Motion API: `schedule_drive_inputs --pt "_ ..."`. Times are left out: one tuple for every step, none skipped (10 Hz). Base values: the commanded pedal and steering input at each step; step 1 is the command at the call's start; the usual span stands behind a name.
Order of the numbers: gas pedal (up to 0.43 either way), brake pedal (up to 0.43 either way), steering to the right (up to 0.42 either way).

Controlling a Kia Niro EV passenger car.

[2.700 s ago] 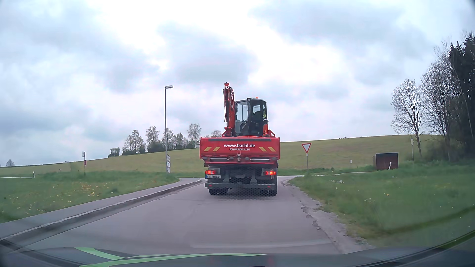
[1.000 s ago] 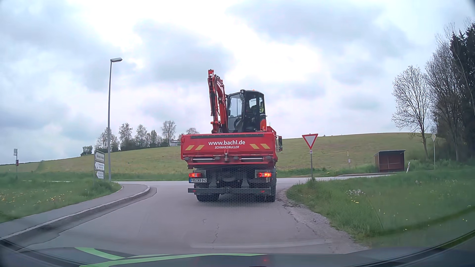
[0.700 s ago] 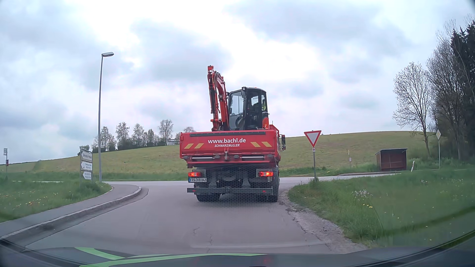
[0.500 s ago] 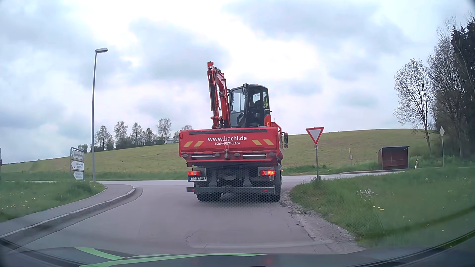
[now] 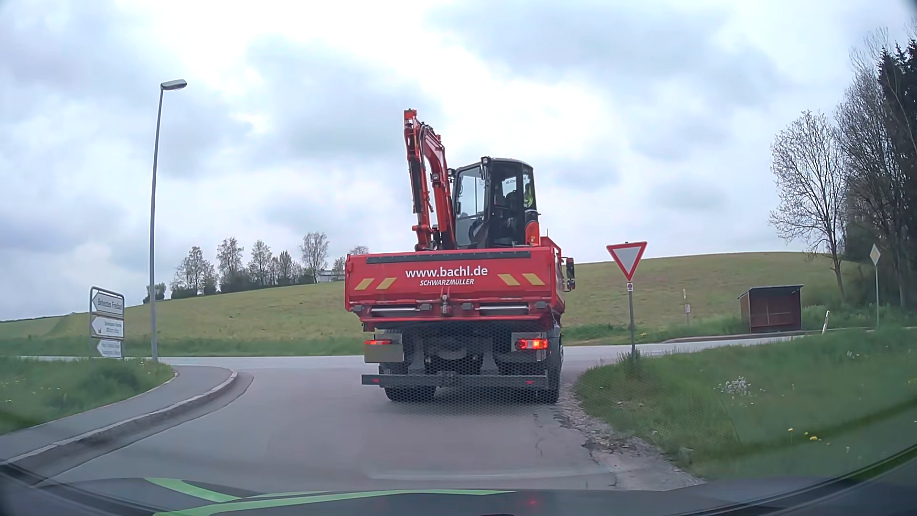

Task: Follow the waypoints while adhering to traffic rules and regulations

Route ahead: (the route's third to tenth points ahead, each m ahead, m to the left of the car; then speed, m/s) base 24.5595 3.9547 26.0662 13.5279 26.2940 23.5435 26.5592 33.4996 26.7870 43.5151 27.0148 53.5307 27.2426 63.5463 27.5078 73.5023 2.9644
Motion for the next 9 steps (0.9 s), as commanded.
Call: schedule_drive_inputs --pt "0.0 0.067 -0.004" --pt "0.0 0.098 -0.004" --pt "0.0 0.116 -0.004" --pt "0.0 0.122 -0.003" --pt "0.0 0.146 -0.003" --pt "0.0 0.159 -0.003" --pt "0.0 0.177 -0.003" --pt "0.0 0.195 -0.003" --pt "0.0 0.207 -0.003"
